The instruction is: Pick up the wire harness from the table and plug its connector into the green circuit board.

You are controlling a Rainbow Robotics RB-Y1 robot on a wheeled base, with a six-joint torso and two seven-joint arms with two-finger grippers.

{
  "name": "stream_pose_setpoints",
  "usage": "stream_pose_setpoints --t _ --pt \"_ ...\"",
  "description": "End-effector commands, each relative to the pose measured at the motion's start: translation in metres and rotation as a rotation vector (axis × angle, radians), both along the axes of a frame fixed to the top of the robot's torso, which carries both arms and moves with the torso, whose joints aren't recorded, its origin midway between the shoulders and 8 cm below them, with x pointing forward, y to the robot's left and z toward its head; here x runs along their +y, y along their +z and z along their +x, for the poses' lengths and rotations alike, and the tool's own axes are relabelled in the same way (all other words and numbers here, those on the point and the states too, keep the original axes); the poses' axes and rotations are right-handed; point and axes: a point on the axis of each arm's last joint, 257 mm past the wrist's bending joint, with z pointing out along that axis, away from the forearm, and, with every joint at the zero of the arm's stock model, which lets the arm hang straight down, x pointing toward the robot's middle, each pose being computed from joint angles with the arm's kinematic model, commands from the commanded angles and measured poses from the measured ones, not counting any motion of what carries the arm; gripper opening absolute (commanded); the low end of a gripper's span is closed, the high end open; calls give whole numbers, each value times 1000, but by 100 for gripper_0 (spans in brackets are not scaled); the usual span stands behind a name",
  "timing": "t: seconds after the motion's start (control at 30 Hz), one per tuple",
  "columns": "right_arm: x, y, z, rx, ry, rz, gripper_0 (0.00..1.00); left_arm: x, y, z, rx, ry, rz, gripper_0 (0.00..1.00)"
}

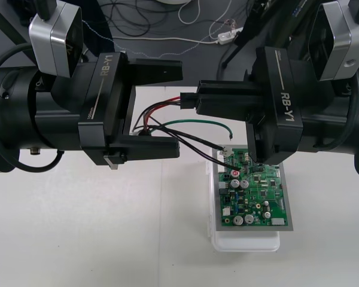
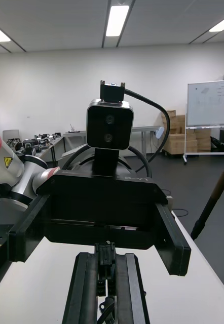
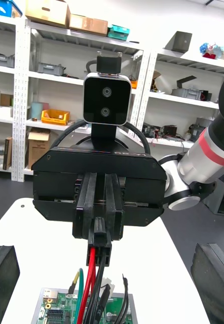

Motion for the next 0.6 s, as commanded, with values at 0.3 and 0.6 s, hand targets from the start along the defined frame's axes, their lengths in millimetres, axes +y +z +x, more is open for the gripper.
stream_pose_setpoints --t 0.3,0.6 --pt "12 14 -15 13 42 15 0 -7 11 1 -69 20 -47 100" --pt "12 14 -14 18 40 13 0 -8 14 1 -87 20 -57 100"
